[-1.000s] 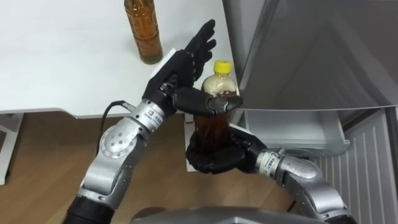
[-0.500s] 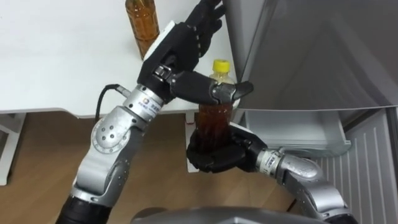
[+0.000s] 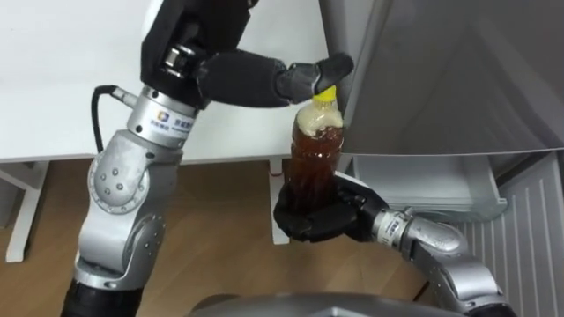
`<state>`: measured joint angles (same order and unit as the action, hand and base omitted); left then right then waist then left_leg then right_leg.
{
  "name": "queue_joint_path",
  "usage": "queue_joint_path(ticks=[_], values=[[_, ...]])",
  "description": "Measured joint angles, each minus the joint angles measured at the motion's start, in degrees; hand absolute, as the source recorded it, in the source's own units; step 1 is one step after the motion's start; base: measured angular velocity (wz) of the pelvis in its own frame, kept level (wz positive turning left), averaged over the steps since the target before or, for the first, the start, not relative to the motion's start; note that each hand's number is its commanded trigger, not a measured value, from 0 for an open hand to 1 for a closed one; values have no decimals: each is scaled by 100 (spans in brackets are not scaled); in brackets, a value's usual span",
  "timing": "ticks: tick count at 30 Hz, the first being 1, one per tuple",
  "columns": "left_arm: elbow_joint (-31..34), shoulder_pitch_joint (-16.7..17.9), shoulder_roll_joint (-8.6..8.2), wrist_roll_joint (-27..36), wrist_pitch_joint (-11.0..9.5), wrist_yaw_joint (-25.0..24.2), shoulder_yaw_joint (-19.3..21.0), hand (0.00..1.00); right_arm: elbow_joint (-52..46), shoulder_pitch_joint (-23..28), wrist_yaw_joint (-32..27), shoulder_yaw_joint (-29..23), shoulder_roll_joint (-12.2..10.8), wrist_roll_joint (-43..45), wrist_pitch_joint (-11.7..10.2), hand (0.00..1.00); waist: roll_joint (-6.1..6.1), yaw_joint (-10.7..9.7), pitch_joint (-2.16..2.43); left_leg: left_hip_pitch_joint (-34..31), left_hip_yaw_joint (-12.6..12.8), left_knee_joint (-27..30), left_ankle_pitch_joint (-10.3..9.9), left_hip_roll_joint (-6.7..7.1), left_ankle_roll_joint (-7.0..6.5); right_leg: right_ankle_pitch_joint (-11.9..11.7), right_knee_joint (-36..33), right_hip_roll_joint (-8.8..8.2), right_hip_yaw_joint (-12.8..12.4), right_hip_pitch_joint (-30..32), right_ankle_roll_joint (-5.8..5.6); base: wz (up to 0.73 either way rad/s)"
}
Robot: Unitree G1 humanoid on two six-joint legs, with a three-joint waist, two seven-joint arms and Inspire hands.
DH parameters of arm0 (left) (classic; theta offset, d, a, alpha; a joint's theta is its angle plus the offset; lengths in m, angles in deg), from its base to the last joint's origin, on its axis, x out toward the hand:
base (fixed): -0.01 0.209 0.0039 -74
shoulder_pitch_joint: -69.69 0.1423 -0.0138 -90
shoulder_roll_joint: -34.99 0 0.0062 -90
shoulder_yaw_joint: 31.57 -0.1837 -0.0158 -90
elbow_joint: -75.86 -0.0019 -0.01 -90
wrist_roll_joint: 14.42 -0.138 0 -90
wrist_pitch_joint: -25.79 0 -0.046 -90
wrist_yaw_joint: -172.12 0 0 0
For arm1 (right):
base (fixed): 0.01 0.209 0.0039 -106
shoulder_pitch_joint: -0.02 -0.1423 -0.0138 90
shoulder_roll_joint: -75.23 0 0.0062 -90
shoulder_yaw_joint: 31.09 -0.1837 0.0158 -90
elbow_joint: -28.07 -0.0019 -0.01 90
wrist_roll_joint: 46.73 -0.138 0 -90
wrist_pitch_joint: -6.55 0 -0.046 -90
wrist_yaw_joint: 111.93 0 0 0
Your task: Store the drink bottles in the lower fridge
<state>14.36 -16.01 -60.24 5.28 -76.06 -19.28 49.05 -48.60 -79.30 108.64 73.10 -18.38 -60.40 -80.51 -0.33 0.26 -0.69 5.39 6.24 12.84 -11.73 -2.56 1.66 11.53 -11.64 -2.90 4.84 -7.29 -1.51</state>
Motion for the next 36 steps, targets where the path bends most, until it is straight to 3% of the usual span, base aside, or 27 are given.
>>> queue_joint_path(ticks=[3, 8, 13, 18, 25, 31, 32, 36], values=[[18, -1, -24, -50, -196, 163, 203, 0, 2, 13, -4, -13, 115, 1, -105, 100, -45, 49, -22, 76, -11, -24, 0, 4, 1, 2, 23, 3, -1, -71, -1, 2], [144, -28, -50, -352, -483, 612, 635, 0, 7, 272, -3, -40, 115, 11, -309, 100, -15, 243, -38, 87, -8, -40, 1, 6, 1, 3, 104, 6, -2, -75, -1, -1], [238, -25, -62, -1031, -818, 1375, 1491, 0, 7, 636, -19, -348, 52, 20, -454, 100, 29, 471, -27, 129, -35, -67, 2, 22, 2, 2, 140, 1, 11, -158, -1, 1], [255, -26, -62, -1496, -970, 2225, 2488, 0, -26, 881, -45, -824, -9, 30, -549, 100, -2, 701, 6, 135, -72, -102, 1, 24, 3, -4, 200, 4, 37, -183, 0, 3], [235, 177, -70, -1530, -1118, 3820, 3606, 0, -45, 1291, -48, -933, -96, 85, -541, 100, -46, 967, 32, 195, -165, -136, 2, 41, 5, -6, 288, -4, 133, -310, 2, 5], [-175, 487, -70, -1264, -1116, 4895, 4104, 0, -49, 1432, -375, -927, -105, 87, -366, 100, -104, 1175, 58, 386, -163, -206, 2, 49, 8, -2, 308, -10, 152, -477, -1, 1], [-245, 540, -73, -1212, -1113, 4992, 4164, 0, -53, 1433, -417, -925, -110, 87, -343, 100, -102, 1186, 78, 390, -161, -210, 2, 50, 8, 2, 310, -12, 154, -477, -4, 0], [-747, 911, -73, -909, -1029, 5605, 4230, 0, -241, 1433, -699, -916, -78, 85, -59, 100, -79, 1210, 89, 357, -175, -198, 3, 53, 7, 5, 316, -15, 168, -438, -5, 0]])
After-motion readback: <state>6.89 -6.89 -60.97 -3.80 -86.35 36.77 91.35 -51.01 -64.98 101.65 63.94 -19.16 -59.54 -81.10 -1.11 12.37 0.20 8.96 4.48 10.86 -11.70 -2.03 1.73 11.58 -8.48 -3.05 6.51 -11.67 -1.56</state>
